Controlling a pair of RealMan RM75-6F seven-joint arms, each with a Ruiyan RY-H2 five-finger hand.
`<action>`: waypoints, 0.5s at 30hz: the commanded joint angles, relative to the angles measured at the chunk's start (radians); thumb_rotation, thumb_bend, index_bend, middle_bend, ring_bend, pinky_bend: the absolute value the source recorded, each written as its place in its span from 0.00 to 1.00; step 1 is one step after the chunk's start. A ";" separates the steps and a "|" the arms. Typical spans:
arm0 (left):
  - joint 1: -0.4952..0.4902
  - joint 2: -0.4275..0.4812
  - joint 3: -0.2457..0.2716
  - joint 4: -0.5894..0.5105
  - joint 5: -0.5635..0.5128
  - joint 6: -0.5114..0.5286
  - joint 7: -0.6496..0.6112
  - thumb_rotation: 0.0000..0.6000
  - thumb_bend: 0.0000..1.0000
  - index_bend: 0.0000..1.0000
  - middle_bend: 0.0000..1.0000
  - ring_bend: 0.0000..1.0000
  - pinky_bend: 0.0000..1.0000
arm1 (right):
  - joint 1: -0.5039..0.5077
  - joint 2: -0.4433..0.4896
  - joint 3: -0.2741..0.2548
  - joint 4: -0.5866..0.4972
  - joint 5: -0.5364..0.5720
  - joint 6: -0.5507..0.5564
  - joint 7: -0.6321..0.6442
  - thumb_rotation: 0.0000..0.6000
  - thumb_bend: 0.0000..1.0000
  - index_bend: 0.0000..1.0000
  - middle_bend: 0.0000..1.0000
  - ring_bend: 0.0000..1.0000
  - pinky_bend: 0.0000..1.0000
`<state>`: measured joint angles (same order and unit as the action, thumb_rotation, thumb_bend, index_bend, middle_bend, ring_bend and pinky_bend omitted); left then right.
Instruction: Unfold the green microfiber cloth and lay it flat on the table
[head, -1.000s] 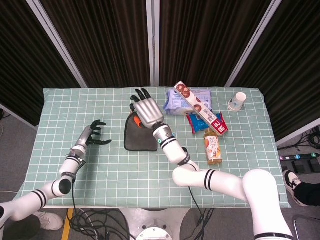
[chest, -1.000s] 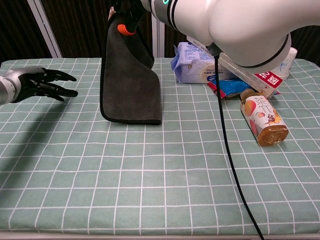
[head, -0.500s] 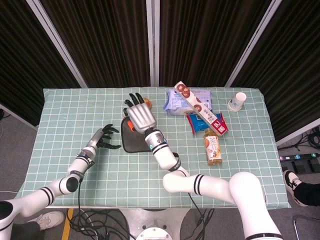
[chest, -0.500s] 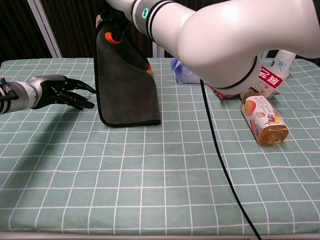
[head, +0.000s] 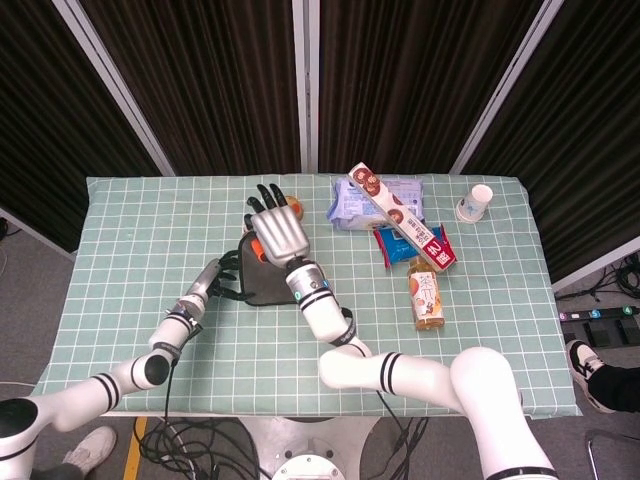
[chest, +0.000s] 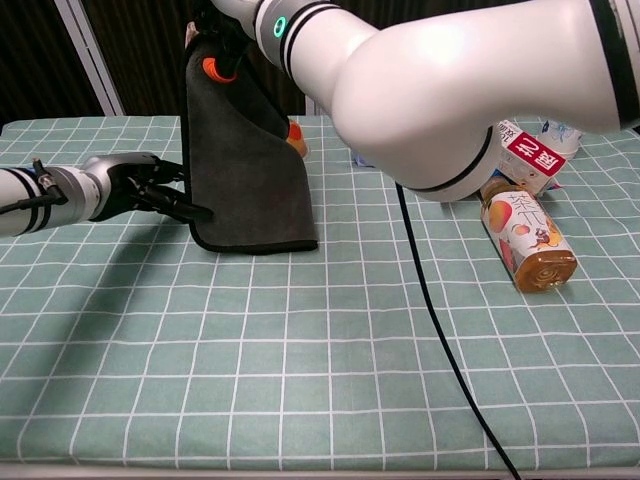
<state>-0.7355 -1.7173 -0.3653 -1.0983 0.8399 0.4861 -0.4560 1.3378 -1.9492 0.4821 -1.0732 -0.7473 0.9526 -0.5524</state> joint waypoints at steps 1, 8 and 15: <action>-0.007 -0.007 -0.002 0.000 -0.011 -0.003 0.006 1.00 0.07 0.51 0.16 0.20 0.26 | -0.019 0.020 -0.012 -0.014 -0.026 -0.019 0.031 1.00 0.48 0.67 0.20 0.01 0.00; -0.015 -0.027 0.001 0.000 -0.027 0.008 0.023 1.00 0.17 0.66 0.24 0.20 0.26 | -0.058 0.060 -0.028 -0.029 -0.077 -0.056 0.115 1.00 0.48 0.67 0.20 0.01 0.00; 0.001 -0.016 0.005 -0.035 -0.002 0.016 0.019 1.00 0.37 0.77 0.36 0.20 0.26 | -0.104 0.098 -0.044 -0.089 -0.117 -0.038 0.163 1.00 0.48 0.67 0.20 0.01 0.00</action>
<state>-0.7404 -1.7377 -0.3635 -1.1253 0.8302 0.4973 -0.4368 1.2497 -1.8643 0.4440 -1.1412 -0.8513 0.9051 -0.4033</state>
